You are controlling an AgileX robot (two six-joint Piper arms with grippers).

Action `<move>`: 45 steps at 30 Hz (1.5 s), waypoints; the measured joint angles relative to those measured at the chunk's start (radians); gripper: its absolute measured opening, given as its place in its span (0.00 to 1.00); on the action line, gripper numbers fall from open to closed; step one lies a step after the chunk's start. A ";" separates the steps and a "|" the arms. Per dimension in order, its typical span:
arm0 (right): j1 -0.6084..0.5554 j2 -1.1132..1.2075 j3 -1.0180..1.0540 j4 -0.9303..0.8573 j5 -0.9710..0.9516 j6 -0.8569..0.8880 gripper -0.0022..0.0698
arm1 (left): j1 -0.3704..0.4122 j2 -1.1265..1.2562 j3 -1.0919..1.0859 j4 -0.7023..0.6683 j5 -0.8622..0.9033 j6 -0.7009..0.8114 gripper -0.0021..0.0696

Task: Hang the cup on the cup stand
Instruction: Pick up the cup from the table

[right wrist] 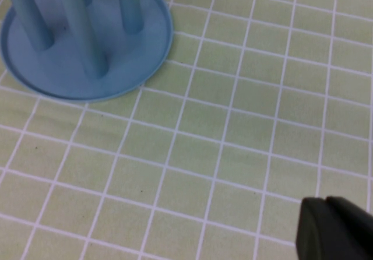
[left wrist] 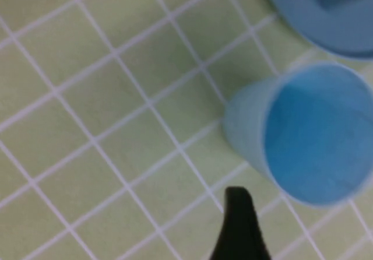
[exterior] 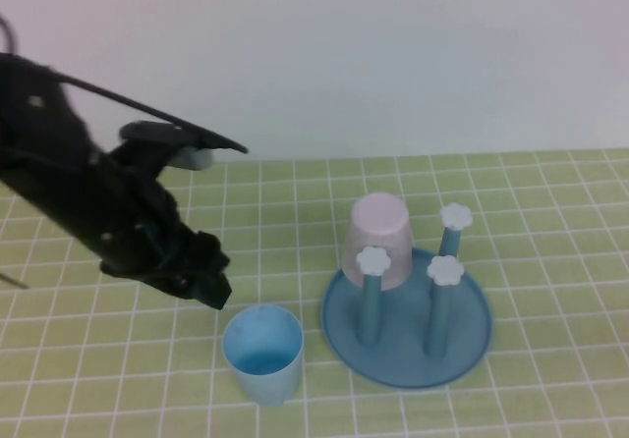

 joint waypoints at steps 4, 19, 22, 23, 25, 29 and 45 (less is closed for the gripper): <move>0.000 0.000 0.000 0.004 -0.002 0.000 0.03 | -0.050 0.062 -0.025 0.042 -0.037 -0.043 0.67; 0.000 0.000 -0.002 0.005 -0.008 -0.027 0.03 | -0.083 0.229 -0.027 0.052 -0.171 -0.035 0.23; 0.000 0.000 -0.002 0.005 -0.017 -0.034 0.03 | -0.083 0.251 -0.027 0.053 -0.168 -0.021 0.21; 0.000 0.000 -0.002 0.005 -0.017 -0.036 0.03 | -0.083 0.255 -0.027 0.053 -0.166 -0.009 0.21; 0.000 0.000 -0.002 0.005 -0.017 -0.036 0.03 | -0.083 0.260 -0.027 0.053 -0.158 0.005 0.20; 0.000 0.000 -0.002 0.008 -0.019 -0.039 0.03 | -0.083 0.264 -0.027 0.053 -0.156 0.008 0.06; 0.000 0.002 -0.163 0.094 -0.019 -0.161 0.03 | -0.083 0.056 -0.194 -0.058 0.100 0.094 0.03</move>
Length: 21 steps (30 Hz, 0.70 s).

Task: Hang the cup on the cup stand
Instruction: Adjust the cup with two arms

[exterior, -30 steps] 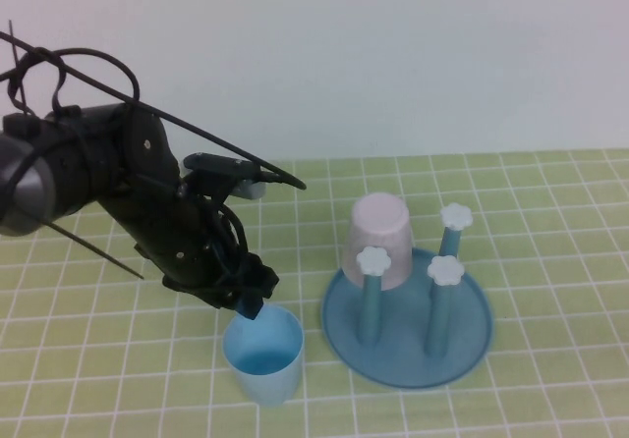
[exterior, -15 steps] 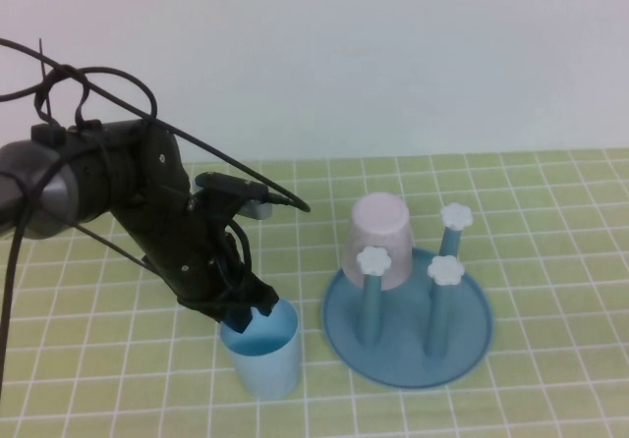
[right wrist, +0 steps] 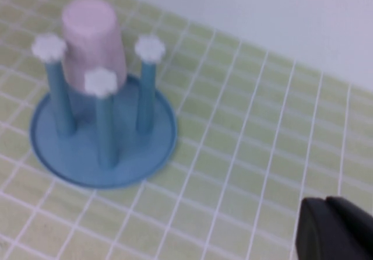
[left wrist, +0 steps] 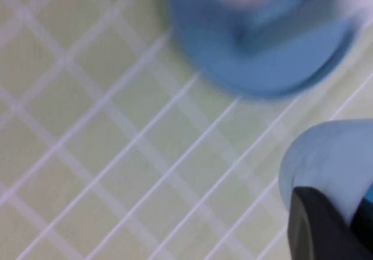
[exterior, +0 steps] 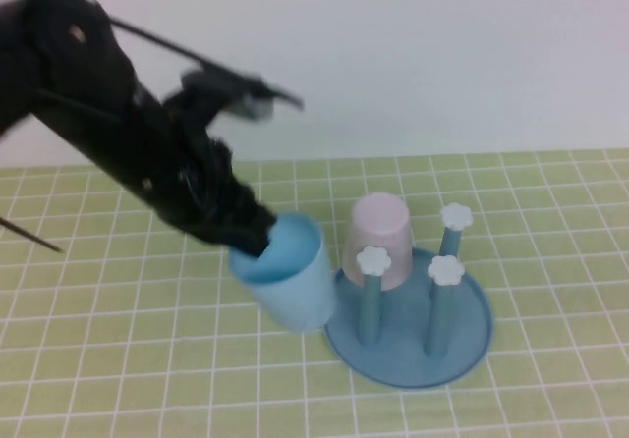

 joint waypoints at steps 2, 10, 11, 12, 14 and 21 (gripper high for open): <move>0.000 0.000 -0.043 0.037 0.005 -0.043 0.03 | 0.000 -0.046 -0.047 -0.081 0.012 0.000 0.03; 0.000 0.039 -0.114 0.311 0.112 -0.331 0.44 | -0.151 -0.074 -0.134 -0.309 -0.015 0.027 0.03; 0.000 0.046 -0.114 0.325 0.120 -0.350 0.55 | -0.180 -0.074 -0.134 -0.311 -0.013 0.039 0.03; 0.000 0.057 -0.114 0.336 0.131 -0.365 0.65 | -0.215 -0.074 -0.134 -0.313 -0.016 0.049 0.03; 0.000 0.079 -0.114 0.347 0.144 -0.390 0.84 | -0.270 -0.072 -0.134 -0.315 -0.053 0.054 0.03; 0.000 0.147 -0.114 0.367 0.220 -0.483 0.98 | -0.382 -0.048 -0.134 -0.368 -0.167 0.049 0.03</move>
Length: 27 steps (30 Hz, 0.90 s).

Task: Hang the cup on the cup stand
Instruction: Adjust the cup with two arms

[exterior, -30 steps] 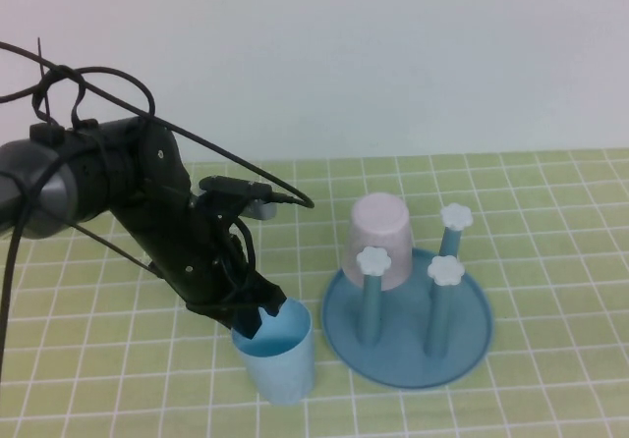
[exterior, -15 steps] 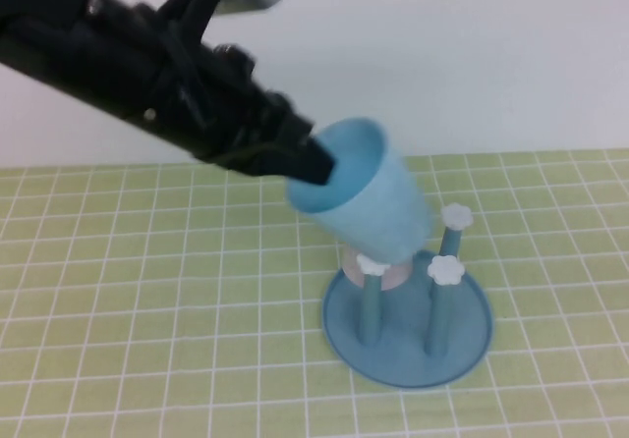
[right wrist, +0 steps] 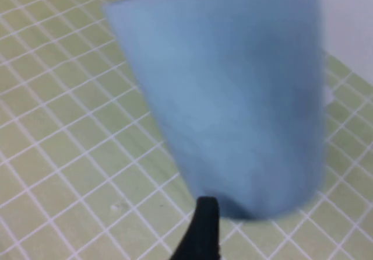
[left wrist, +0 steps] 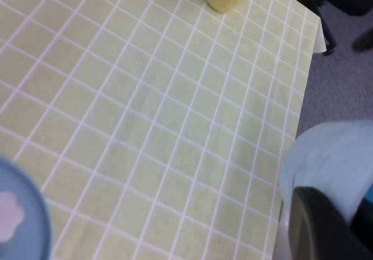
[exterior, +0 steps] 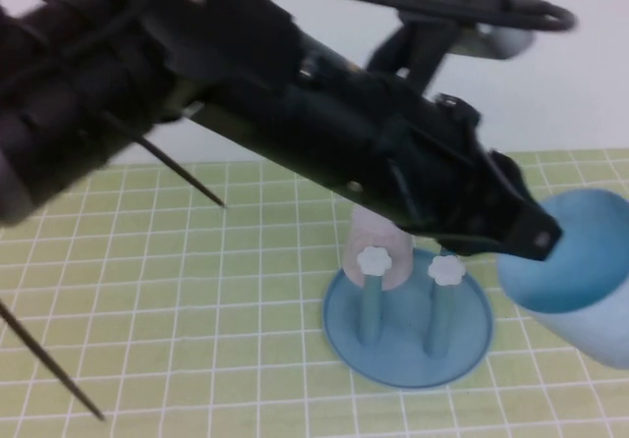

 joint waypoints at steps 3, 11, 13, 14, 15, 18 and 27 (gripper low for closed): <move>0.000 0.019 0.000 0.029 0.030 -0.041 0.99 | -0.017 0.018 0.000 -0.023 -0.029 0.000 0.03; 0.000 0.058 0.000 0.083 0.034 -0.094 0.99 | -0.019 0.058 0.000 -0.124 -0.072 0.038 0.03; 0.000 0.072 -0.001 0.085 0.028 -0.100 0.99 | -0.019 0.057 0.000 -0.140 -0.076 0.044 0.03; 0.000 0.078 -0.002 0.087 0.026 -0.107 0.99 | -0.019 0.057 0.000 -0.143 -0.078 0.046 0.03; 0.000 0.083 -0.002 0.087 0.023 -0.112 0.99 | -0.019 0.057 0.000 -0.149 -0.081 0.048 0.03; 0.000 0.105 -0.002 0.087 0.023 -0.134 0.99 | -0.019 0.057 0.000 -0.155 -0.085 0.050 0.03; 0.000 0.152 -0.002 0.097 0.031 -0.165 0.95 | -0.019 0.057 0.000 -0.161 -0.093 0.052 0.03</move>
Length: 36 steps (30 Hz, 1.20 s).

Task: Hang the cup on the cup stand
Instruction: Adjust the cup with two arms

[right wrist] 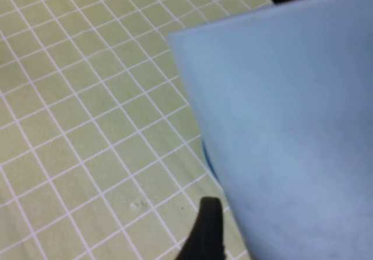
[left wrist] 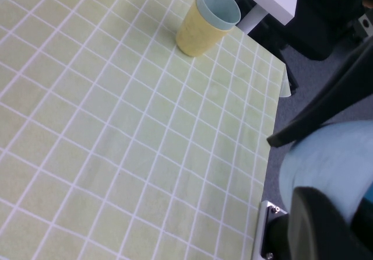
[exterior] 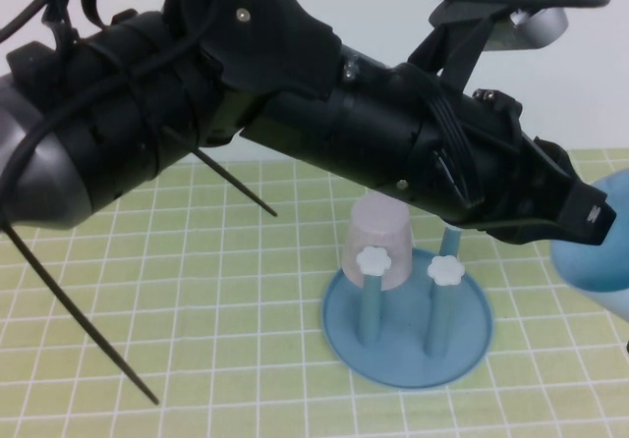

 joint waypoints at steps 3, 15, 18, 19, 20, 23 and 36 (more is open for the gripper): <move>0.000 0.000 0.000 0.005 0.000 -0.022 0.91 | 0.000 0.000 0.000 0.000 0.000 0.000 0.03; 0.000 0.000 0.000 0.007 -0.002 -0.051 0.82 | 0.002 -0.021 0.002 -0.012 0.013 0.054 0.04; 0.000 0.000 0.000 0.007 -0.002 -0.051 0.82 | 0.000 0.000 0.000 0.000 0.006 0.055 0.06; 0.000 0.000 0.000 0.007 -0.002 -0.051 0.82 | 0.000 0.000 0.000 0.002 0.007 0.066 0.16; 0.000 0.000 0.000 0.007 -0.002 -0.051 0.82 | 0.000 0.000 0.000 0.004 0.010 0.074 0.23; 0.000 0.000 0.000 0.007 -0.002 -0.051 0.82 | 0.007 0.000 0.000 0.011 0.011 0.081 0.50; 0.000 0.000 0.000 0.002 -0.002 -0.052 0.82 | 0.144 -0.029 -0.023 -0.060 0.160 0.059 0.63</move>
